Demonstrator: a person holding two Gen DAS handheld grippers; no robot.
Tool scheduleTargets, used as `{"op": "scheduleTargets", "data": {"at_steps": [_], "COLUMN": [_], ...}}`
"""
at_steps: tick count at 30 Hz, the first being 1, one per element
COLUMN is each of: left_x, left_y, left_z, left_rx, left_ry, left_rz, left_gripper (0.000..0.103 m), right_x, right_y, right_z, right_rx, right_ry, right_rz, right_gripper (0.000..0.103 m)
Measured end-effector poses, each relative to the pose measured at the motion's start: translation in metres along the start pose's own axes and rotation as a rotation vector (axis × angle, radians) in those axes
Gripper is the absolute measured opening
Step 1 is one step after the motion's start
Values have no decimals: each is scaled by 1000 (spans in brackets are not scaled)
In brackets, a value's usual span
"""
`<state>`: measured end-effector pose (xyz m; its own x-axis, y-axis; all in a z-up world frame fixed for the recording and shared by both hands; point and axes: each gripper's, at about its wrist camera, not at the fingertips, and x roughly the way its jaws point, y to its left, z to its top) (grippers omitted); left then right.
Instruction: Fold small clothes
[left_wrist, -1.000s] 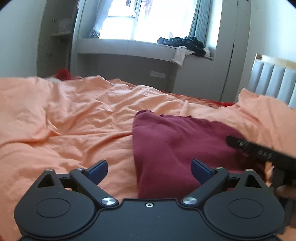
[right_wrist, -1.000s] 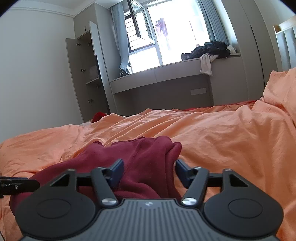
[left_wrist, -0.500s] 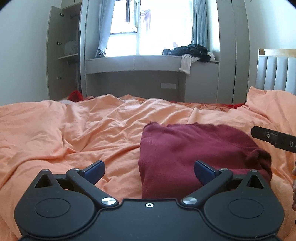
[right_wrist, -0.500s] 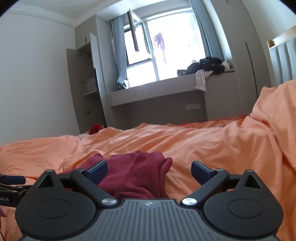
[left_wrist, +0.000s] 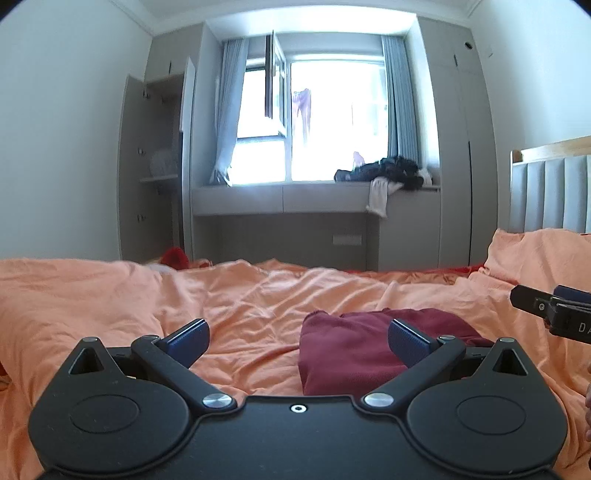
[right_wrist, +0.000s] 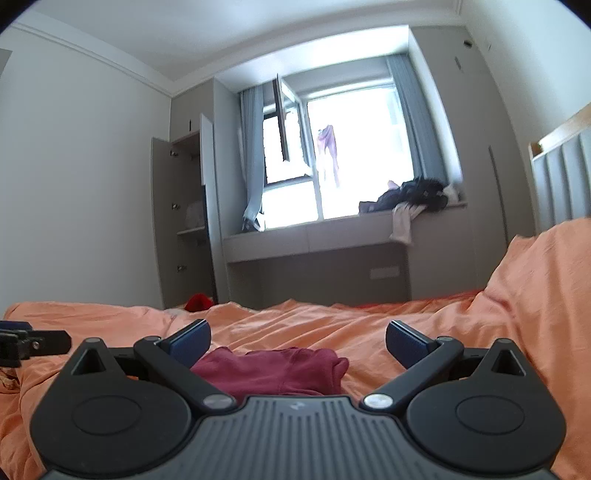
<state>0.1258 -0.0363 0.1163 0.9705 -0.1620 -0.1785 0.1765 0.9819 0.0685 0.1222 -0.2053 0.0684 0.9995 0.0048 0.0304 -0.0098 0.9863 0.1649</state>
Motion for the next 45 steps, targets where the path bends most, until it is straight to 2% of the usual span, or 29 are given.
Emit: {"op": "scheduleTargets", "data": {"at_steps": [4,8,13,17,21,24,32,36,45], "left_x": [-27,-45,-61,-62,-60,-61,-70,-72,-67], "left_y": [0,0,0,0,4,7,16,17,22], "left_z": [-12,-26,-51,-76,-95,-106,-133,-136,-136], "left_rx": [-12,-27,-30,-23,-36,-50,-39,-18,-58], "left_ry": [-26,-13,3,51,75,61,42,42,62], "left_rz": [-6,-22,-14,-34,-39,-34,-62,-48,-31], "left_gripper": [103,103,103,103,103,103,103,103,103], "right_x": [-33,-64,-97,-114,-124,-130,-118,-113,-113], "right_y": [8,17,32,41,46,47,42,44,52], "right_z": [-3,-11,-30,-51,-69,-80,-90,-95,-100], "right_rx": [-18,-38,-83,-111,-109,-118,-105,-100,-135], "right_ry": [-54,-96,-103,-87,-65,-47,35,71,93], "right_rz": [-24,-49,-74,-94,-110,-122,-129,-119,-94], "right_gripper": [103,103,103,103,103,103,103,103,103]}}
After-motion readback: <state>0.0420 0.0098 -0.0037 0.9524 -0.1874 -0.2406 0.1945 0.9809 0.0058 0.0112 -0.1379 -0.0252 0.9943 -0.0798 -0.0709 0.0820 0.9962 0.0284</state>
